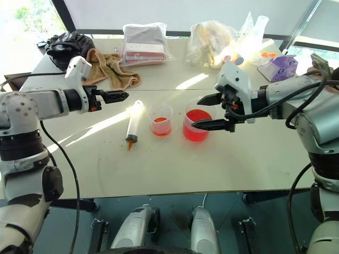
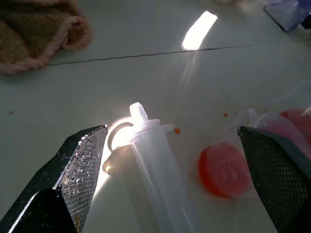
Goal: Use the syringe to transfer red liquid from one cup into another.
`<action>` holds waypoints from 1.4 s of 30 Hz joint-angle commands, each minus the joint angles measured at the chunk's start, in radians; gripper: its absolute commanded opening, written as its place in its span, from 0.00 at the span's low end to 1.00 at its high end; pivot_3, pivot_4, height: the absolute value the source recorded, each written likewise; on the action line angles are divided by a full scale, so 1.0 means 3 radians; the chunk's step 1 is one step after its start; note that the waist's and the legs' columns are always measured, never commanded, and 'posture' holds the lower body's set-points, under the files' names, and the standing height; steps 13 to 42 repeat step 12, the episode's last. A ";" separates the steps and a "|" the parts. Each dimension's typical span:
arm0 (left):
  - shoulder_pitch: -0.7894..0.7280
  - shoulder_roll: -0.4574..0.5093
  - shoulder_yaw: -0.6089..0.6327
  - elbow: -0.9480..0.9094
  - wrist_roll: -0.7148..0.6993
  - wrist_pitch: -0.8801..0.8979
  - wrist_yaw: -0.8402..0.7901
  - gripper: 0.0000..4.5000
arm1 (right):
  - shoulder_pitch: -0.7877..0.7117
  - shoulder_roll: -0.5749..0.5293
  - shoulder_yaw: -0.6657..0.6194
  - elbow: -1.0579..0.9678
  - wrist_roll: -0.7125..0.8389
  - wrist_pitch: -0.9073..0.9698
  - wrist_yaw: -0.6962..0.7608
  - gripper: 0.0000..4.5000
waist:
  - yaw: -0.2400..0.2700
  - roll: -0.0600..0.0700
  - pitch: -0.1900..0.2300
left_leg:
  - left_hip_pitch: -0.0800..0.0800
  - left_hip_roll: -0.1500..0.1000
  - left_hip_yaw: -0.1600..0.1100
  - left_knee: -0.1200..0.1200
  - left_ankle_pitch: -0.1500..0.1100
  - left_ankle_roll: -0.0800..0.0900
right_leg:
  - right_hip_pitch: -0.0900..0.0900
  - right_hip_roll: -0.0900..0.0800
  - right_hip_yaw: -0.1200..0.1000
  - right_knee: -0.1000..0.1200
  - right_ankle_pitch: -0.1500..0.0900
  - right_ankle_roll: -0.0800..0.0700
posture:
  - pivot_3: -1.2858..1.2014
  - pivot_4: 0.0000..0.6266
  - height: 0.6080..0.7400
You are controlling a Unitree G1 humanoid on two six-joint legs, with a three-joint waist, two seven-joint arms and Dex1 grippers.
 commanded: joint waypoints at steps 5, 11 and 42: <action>0.0621 0.0667 -0.0134 -0.0919 -0.0183 -0.0843 -0.0904 0.99 | 0.0033 -0.0140 -0.0078 0.0132 -0.0149 -0.0232 0.0140 0.83 | 0.0001 0.0001 0.0000 | 0.0000 0.0000 0.0002 0.0000 -0.0002 -0.0002 | 0.0000 -0.0002 0.0000 -0.0002 -0.0001 -0.0003 | 0.52 0.24 1.00; 0.1087 0.1111 -0.0018 -0.1067 -0.0348 -0.1005 -0.1342 0.99 | -0.0011 -0.0146 -0.0033 0.0245 -0.0248 -0.0322 0.0216 0.83 | -0.0001 0.0004 0.0000 | 0.0000 0.0000 0.0003 0.0001 0.0002 0.0005 | 0.0000 0.0000 0.0000 -0.0003 -0.0001 -0.0003 | 0.52 0.24 1.00; 0.1156 0.1166 -0.0012 -0.1070 -0.0342 -0.1063 -0.1387 0.99 | -0.0022 -0.0135 -0.0029 0.0251 -0.0250 -0.0319 0.0222 0.83 | -0.0001 0.0004 0.0000 | 0.0000 0.0001 0.0003 0.0001 0.0002 0.0006 | 0.0000 0.0002 -0.0001 -0.0003 -0.0001 -0.0003 | 0.52 0.24 1.00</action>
